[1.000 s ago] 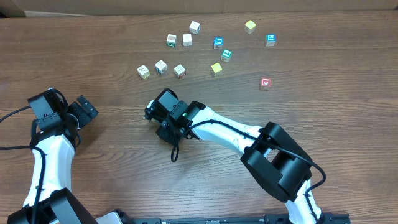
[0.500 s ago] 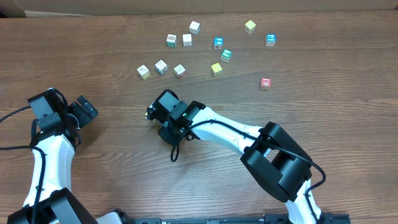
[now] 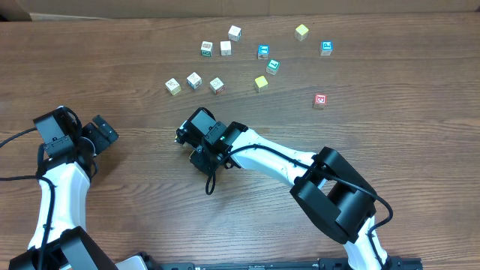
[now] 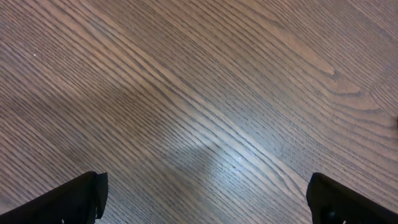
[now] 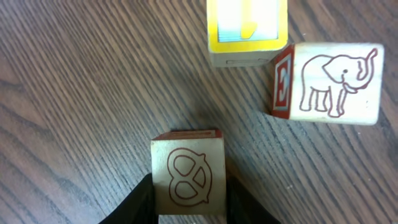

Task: Form a circle

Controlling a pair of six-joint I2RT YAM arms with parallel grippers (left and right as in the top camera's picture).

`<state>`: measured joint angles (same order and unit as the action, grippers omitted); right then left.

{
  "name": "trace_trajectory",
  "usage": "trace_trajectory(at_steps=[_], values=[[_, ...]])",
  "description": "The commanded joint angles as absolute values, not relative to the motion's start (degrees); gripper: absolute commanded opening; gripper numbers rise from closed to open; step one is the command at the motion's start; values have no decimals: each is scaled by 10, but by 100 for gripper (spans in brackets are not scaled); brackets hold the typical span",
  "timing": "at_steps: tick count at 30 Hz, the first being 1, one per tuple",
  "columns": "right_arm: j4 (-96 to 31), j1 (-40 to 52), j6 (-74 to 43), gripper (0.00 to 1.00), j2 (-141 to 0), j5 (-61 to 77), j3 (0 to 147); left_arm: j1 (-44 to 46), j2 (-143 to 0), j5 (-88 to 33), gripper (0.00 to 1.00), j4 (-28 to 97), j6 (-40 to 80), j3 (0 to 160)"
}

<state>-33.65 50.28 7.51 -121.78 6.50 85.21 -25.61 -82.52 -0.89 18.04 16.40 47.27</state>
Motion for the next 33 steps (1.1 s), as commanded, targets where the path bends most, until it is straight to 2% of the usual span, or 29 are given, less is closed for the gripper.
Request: trace_trajectory(at_steps=[1,33], values=[[-331,501,74,30,-1225,46,855,-258,-816,-11,100,180,169,471],[-328,482,76,31,-1225,69,855,-258,-816,-11,100,180,169,471]])
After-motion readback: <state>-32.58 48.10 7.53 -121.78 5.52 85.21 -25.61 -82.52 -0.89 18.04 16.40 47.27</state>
